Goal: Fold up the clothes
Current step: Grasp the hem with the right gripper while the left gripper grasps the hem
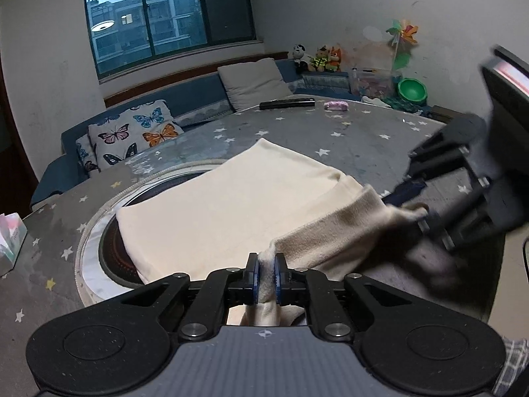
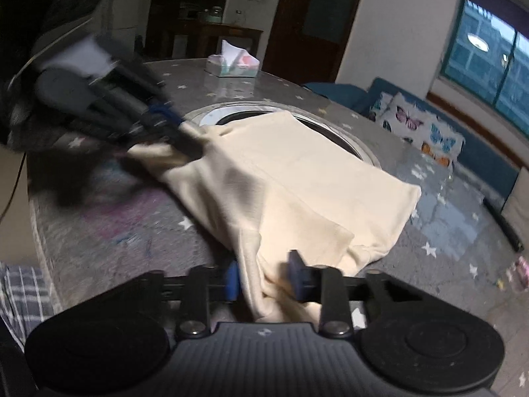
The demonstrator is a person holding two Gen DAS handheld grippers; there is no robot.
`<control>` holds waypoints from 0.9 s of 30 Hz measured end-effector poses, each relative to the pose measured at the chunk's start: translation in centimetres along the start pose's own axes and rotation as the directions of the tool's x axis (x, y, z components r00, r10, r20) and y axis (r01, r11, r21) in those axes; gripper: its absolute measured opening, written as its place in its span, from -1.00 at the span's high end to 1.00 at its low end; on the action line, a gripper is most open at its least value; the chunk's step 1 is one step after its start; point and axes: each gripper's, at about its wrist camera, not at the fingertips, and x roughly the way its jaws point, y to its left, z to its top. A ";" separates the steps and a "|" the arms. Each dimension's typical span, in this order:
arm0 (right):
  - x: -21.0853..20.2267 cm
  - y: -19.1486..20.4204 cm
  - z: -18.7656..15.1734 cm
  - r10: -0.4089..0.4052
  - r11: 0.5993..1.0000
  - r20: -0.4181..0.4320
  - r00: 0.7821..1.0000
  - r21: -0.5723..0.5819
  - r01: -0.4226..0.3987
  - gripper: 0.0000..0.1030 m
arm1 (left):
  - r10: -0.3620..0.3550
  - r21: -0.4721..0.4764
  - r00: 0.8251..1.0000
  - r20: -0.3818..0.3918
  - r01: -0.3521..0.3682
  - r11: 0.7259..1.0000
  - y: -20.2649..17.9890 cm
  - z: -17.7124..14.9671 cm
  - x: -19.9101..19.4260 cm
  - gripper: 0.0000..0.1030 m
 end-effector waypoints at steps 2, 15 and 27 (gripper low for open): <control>-0.1 -0.7 0.4 0.012 0.999 -0.006 1.000 0.031 -0.012 0.74 | 0.000 0.014 1.000 0.006 -0.001 1.000 -0.4 -0.6 -0.6 0.72; -1.0 -2.6 3.1 0.013 0.990 0.027 1.000 0.137 -0.017 0.81 | 0.118 0.208 0.993 -0.008 -0.114 0.971 -2.9 -4.9 -1.9 0.22; -1.4 -1.7 2.1 -0.017 0.987 0.040 0.999 0.158 0.010 0.89 | 0.110 0.208 0.994 0.023 -0.112 0.972 -1.8 -4.6 -3.2 0.83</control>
